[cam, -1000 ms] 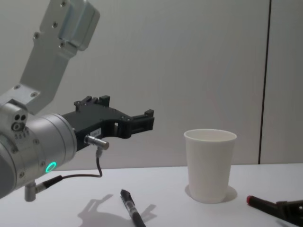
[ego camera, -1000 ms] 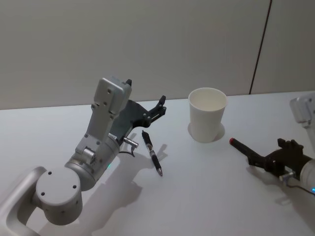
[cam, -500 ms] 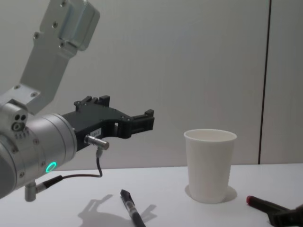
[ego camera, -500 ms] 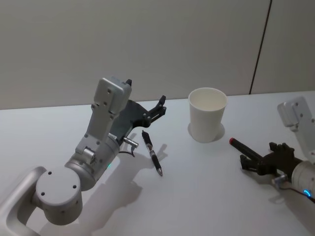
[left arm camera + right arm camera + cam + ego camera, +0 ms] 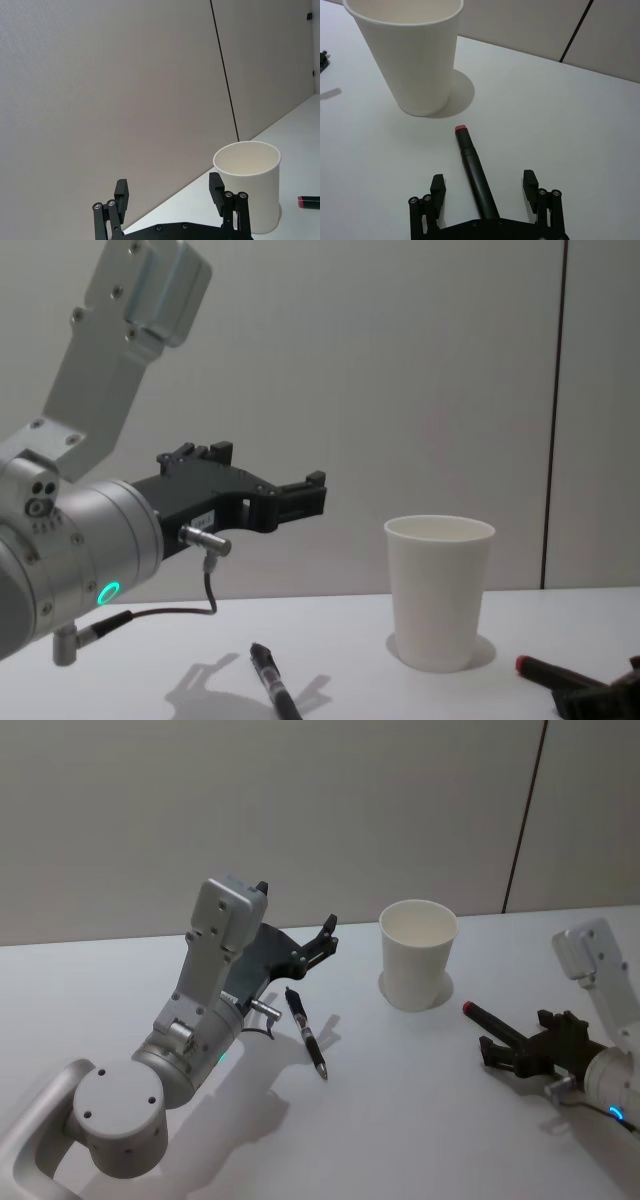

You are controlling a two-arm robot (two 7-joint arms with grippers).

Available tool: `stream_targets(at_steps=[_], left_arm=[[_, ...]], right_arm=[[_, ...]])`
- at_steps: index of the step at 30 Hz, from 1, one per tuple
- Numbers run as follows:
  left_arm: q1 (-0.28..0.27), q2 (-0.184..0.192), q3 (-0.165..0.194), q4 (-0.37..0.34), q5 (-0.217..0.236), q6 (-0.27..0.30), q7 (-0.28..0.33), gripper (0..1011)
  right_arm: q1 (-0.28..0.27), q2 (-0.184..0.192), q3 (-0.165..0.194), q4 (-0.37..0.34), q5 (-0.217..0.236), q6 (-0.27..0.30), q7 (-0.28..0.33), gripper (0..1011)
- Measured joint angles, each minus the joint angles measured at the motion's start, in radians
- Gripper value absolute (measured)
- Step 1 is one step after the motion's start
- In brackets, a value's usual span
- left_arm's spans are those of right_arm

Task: Place the pen into the pen holder.

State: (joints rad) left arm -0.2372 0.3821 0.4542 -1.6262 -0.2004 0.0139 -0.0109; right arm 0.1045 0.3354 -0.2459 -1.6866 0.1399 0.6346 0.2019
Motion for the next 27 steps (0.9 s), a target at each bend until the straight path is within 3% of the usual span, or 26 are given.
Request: stream_targets(at_steps=[15, 27], left_arm=[[0.0, 0.0, 0.0, 0.0, 0.0, 0.0, 0.0, 1001], [0.0, 0.0, 0.0, 0.0, 0.0, 0.0, 0.0, 1001]], right_arm=[[0.002, -0.004, -0.004, 0.005, -0.005, -0.002, 0.009, 1001], [-0.005, -0.006, 0.006, 0.002, 0.022, 0.003, -0.006, 1001]])
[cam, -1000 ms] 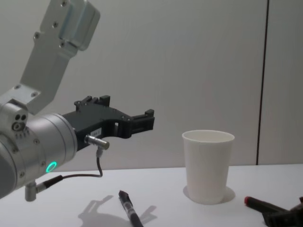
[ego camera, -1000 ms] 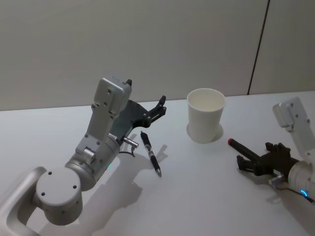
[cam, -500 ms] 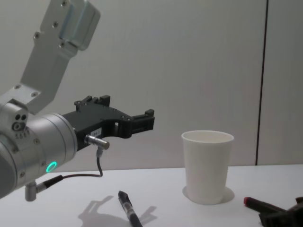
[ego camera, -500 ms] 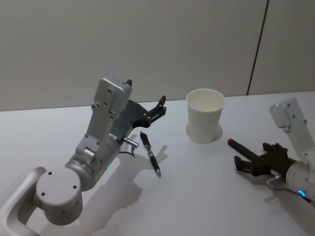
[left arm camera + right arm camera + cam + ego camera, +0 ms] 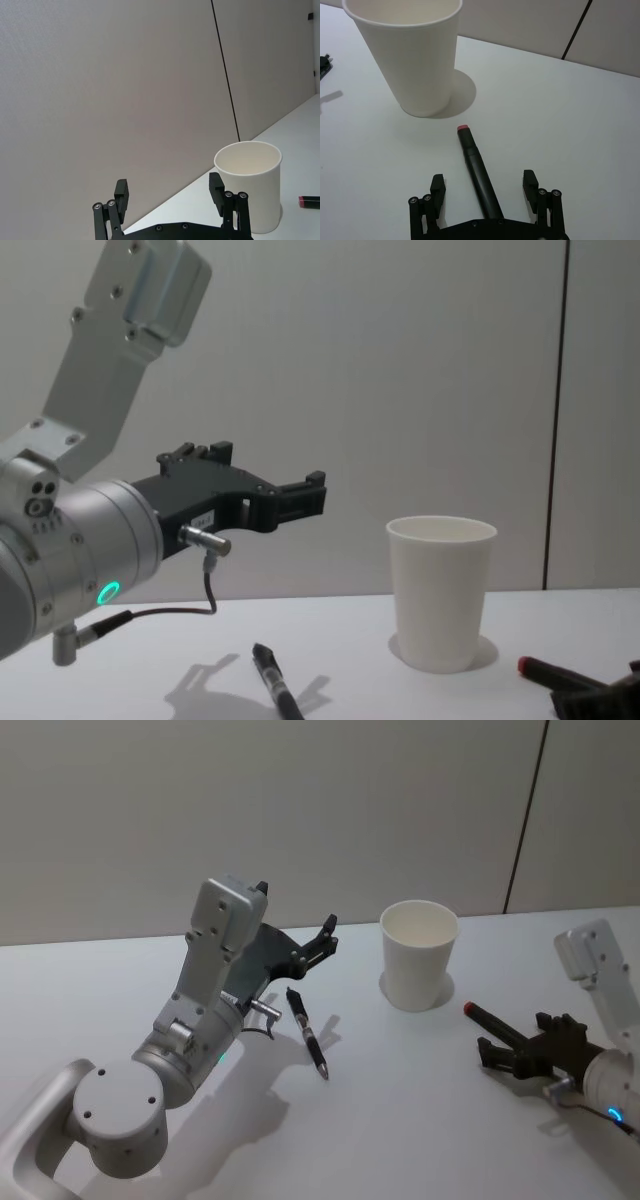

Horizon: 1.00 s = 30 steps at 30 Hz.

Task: Place the pen into the pen holder.

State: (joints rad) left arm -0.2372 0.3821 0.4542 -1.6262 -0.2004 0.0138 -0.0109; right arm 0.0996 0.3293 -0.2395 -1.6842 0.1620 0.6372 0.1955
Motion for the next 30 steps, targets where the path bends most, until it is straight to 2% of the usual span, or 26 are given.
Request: stream_targets(at_steps=[22, 30], left_arm=[[0.0, 0.0, 0.0, 0.0, 0.0, 0.0, 0.0, 1001], [0.0, 0.0, 0.0, 0.0, 0.0, 0.0, 0.0, 1001]], right_arm=[[0.002, 0.0, 0.007, 0.004, 0.004, 0.012, 0.006, 1000], [0.002, 0.0, 0.006, 0.005, 0.004, 0.014, 0.01, 887]])
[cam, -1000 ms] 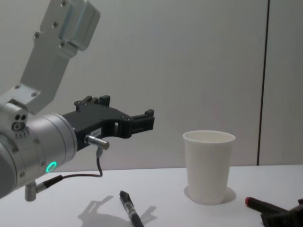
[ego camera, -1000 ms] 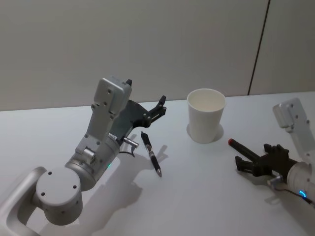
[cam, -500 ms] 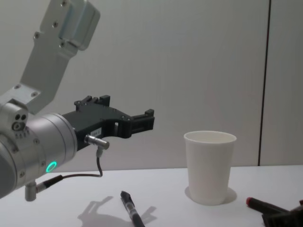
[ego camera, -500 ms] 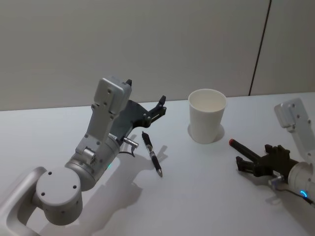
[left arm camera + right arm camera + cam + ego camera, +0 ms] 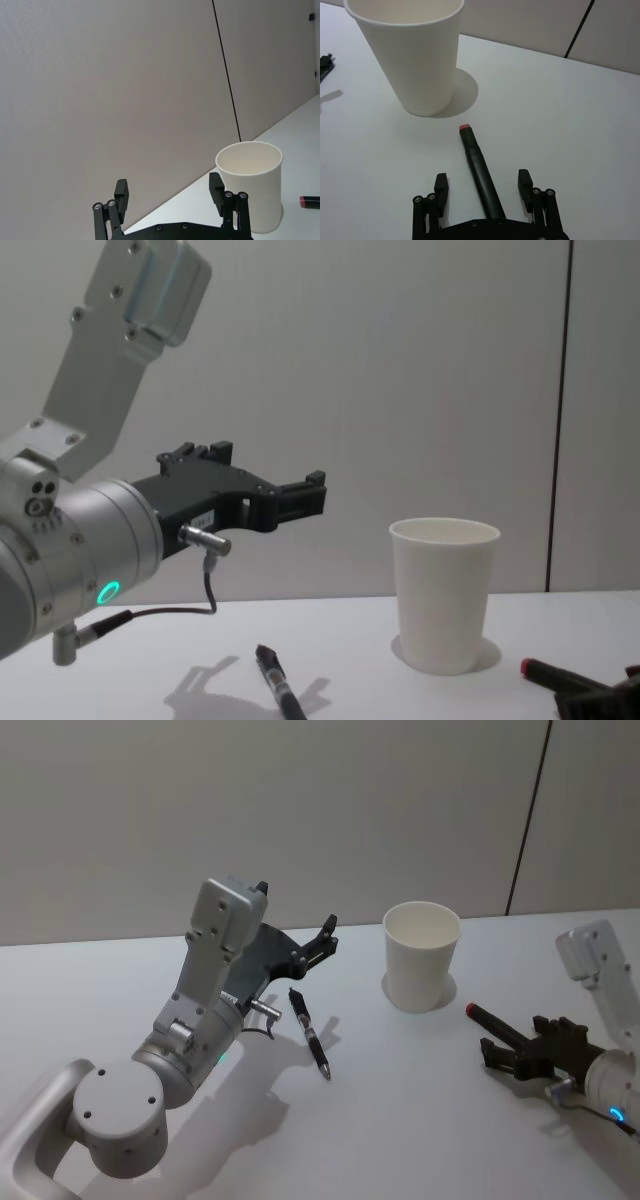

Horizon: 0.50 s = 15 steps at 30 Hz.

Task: Place the pen into the pen holder.

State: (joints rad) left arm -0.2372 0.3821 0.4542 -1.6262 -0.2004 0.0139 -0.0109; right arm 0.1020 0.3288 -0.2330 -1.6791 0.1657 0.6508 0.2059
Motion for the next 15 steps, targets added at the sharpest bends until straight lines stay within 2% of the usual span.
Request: stream_targets(at_steps=[15], left_arm=[[0.0, 0.0, 0.0, 0.0, 0.0, 0.0, 0.0, 1001]], right_arm=[[0.001, 0.0, -0.001, 0.001, -0.003, 0.001, 0.001, 804]])
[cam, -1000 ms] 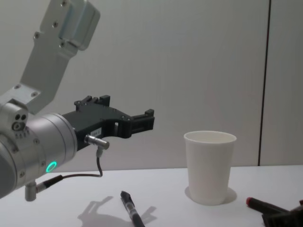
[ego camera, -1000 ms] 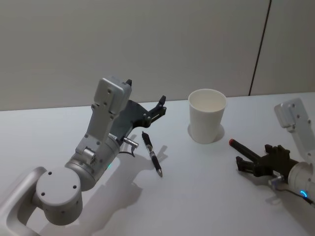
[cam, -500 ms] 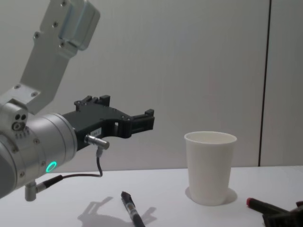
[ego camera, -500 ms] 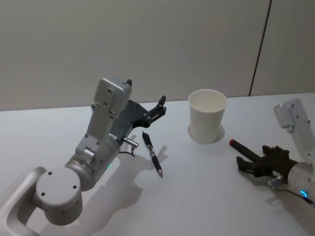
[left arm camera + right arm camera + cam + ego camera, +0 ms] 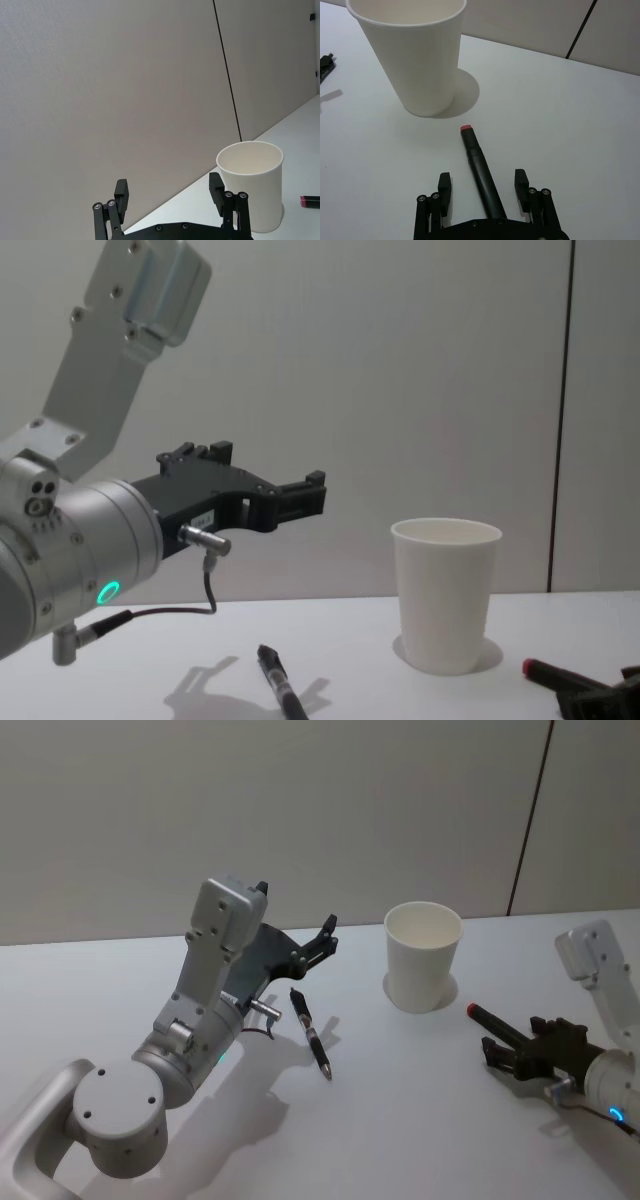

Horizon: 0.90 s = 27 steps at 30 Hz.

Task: Place the pen into the pen holder.

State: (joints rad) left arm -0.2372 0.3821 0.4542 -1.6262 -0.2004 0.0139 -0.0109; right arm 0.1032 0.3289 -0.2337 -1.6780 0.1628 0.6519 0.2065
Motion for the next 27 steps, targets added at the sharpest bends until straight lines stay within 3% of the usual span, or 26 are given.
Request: stream_targets(at_steps=[27], left_arm=[[0.0, 0.0, 0.0, 0.0, 0.0, 0.0, 0.0, 1001]], right_arm=[[-0.002, -0.006, 0.003, 0.004, 0.003, -0.023, -0.005, 632]])
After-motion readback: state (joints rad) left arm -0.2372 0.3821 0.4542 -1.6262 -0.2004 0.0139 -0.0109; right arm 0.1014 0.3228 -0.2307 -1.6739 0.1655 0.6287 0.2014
